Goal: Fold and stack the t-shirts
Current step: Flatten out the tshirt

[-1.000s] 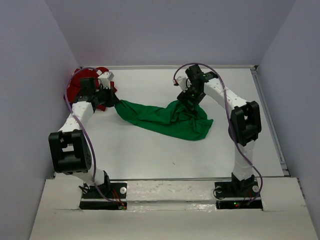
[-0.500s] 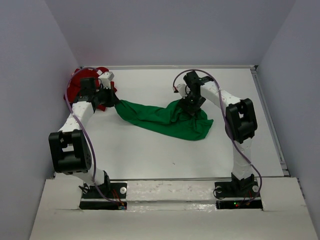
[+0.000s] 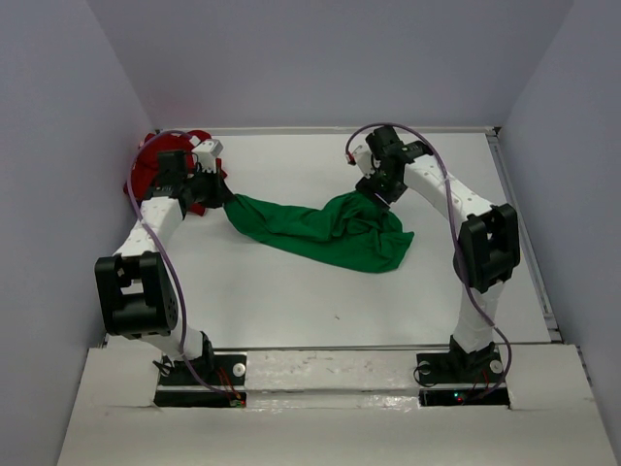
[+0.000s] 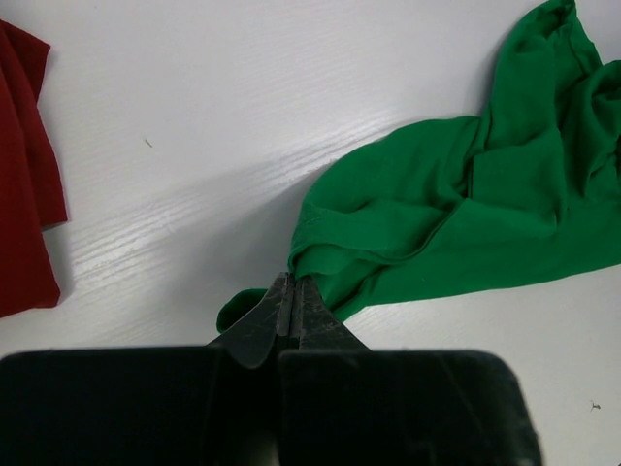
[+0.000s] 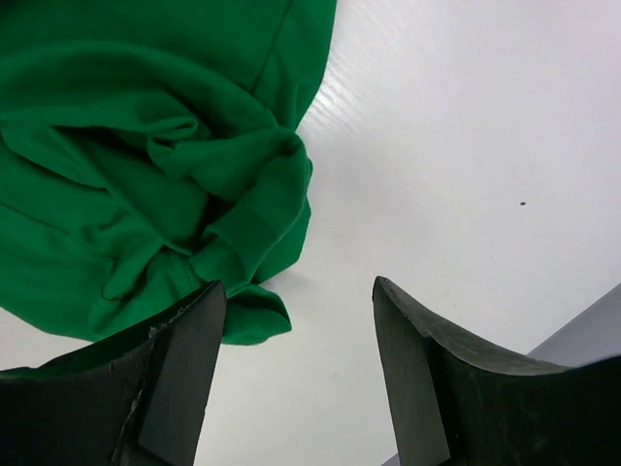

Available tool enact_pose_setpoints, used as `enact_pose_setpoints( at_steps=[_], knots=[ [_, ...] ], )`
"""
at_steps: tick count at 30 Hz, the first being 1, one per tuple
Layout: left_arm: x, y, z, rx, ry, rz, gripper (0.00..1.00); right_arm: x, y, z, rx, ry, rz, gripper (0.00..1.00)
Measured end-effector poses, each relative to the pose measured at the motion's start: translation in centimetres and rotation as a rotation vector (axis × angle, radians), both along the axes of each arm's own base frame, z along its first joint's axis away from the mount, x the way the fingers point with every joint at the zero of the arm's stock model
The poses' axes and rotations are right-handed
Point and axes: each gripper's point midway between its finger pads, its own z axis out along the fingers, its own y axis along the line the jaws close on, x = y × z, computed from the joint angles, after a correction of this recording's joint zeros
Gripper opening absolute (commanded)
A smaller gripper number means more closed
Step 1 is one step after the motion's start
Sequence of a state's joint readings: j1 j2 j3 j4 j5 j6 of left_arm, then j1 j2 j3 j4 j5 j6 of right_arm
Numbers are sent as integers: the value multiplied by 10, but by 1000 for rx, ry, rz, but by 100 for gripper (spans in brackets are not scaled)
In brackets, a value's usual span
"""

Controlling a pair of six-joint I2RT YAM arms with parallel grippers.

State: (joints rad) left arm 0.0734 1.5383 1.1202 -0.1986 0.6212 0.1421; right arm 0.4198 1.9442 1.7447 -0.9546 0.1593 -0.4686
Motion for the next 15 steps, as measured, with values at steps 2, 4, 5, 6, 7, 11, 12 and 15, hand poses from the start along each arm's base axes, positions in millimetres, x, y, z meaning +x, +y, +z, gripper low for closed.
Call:
enact_pose_setpoints(
  at_steps=[2,4,5,6,7,11,12,15],
  knots=[
    [0,0,0,-1,0,-2,0,-4,-2,-5,-7,14,-3,65],
    [0,-1,0,-2,0,-4,0,-9,-4,-11,-16,36,-3,63],
    [0,-1,0,-2,-1,-4,0,-11,-5,-13,-20,45,-4,62],
    [0,-1,0,-2,-1,-4,0,-11,-5,-14,-21,47,-4,61],
    [0,-1,0,-2,-1,-4,0,-11,-5,-14,-20,47,-4,61],
    [0,-1,0,1,-3,-7,0,-12,-4,-15,-14,52,-3,60],
    [0,-1,0,2,-4,-7,0,-12,-3,-16,-12,55,-2,60],
    [0,-1,0,2,-4,-8,0,-12,-2,-20,-10,68,0,59]
  ],
)
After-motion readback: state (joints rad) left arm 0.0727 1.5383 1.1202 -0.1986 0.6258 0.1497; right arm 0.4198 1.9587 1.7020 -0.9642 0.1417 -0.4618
